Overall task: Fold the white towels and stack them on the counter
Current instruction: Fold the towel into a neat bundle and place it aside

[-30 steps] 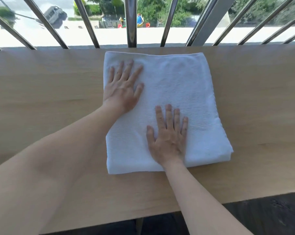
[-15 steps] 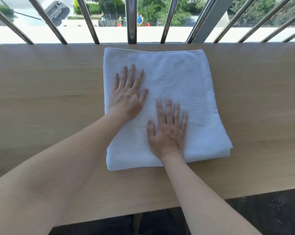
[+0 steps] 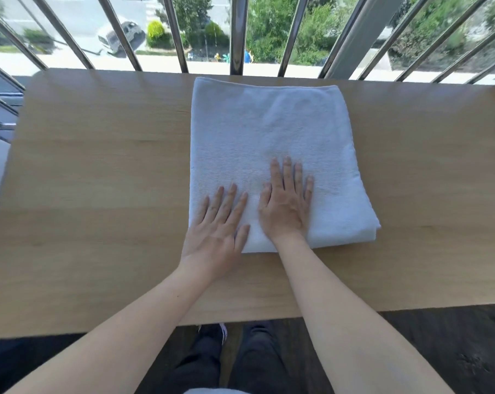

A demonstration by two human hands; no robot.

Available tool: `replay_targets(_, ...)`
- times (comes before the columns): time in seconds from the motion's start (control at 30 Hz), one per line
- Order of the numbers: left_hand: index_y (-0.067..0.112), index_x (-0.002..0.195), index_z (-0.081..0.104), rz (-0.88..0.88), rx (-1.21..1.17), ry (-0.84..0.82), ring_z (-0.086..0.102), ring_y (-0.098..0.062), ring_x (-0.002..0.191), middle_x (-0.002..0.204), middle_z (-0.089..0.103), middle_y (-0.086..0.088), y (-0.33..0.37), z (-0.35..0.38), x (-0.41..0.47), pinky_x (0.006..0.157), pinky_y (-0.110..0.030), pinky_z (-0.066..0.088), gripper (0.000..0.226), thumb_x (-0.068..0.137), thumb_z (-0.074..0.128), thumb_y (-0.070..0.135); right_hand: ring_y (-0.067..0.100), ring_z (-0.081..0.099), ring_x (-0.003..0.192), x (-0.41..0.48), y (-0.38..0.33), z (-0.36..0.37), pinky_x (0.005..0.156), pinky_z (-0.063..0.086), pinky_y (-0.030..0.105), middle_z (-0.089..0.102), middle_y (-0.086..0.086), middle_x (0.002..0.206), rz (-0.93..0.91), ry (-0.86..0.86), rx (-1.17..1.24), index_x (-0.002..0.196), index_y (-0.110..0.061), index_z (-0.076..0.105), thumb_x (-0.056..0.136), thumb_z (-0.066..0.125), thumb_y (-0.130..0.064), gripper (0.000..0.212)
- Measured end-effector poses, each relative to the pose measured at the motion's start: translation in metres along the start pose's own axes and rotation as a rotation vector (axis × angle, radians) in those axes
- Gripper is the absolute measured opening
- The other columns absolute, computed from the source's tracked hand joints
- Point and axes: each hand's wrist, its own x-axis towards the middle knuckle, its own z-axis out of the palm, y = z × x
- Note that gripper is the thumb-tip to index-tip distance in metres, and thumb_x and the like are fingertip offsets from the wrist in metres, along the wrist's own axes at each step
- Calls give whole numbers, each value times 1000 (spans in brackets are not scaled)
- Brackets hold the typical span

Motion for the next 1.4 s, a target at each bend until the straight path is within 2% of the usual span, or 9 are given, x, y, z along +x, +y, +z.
replay_targets(0.2,30,157,-11,-13,0,0,-21,-14,151,164,-19,6,2,0,1,121,-35,-18,62,100,-1,52,23,15,152,-34,18,-13,124,3,44,24,7,163,-128,-27,37,156,-15,28,104,33,-30,54)
replay_targets(0.5,27,159,-5,96,54,-55,-15,-18,152,166,-11,2,-13,-7,-24,123,-35,-13,67,99,-6,58,20,-10,153,-85,65,-24,123,-5,43,-5,-1,167,-58,-127,-144,159,-27,-1,103,11,-54,63)
replay_targets(0.7,22,160,16,196,39,-27,10,-22,154,166,13,-4,-35,-10,-43,125,-41,13,84,92,34,67,15,-26,149,-95,79,-40,122,-13,40,-23,-11,163,-131,-227,-105,156,-35,-13,94,16,-74,79)
replay_targets(0.87,13,150,44,260,-6,76,37,-25,144,156,39,-7,-53,-11,-47,117,-45,33,83,78,79,37,17,-19,151,-91,98,-52,123,-9,38,-25,-12,162,-170,-301,-276,153,-38,-23,95,40,-63,89)
replay_targets(1.0,6,134,61,340,-35,163,54,-27,131,142,57,-10,-64,-12,-44,109,-46,44,82,60,90,21,18,-2,153,-84,100,-56,123,-3,36,-5,-10,166,-128,-262,-296,157,-36,-4,93,52,-43,85)
replay_targets(1.13,12,119,69,329,-127,213,68,-23,112,119,72,-3,-68,-25,-33,100,-38,51,68,56,89,28,21,26,148,-73,110,-66,119,13,33,30,-6,160,-71,-175,-247,153,-31,29,81,66,-16,83)
replay_targets(1.23,21,116,67,208,-280,205,70,-26,98,106,73,4,-72,-40,-24,93,-29,48,62,61,69,49,29,60,112,-56,109,-75,100,35,36,66,-1,124,-83,-65,-139,127,-25,61,66,73,-15,63)
replay_targets(1.3,20,115,67,130,-362,249,67,-28,97,104,73,4,-73,-47,-18,90,-28,45,64,62,61,55,32,65,87,-39,107,-83,84,40,35,73,0,97,-91,-18,-116,109,-24,70,59,75,-20,50)
replay_targets(1.4,14,124,62,65,-510,300,58,-19,101,112,66,5,-69,-58,-3,90,-24,39,72,77,58,68,29,60,74,-5,104,-106,69,36,28,68,-6,77,-72,-112,-93,90,-30,70,62,60,-37,31)
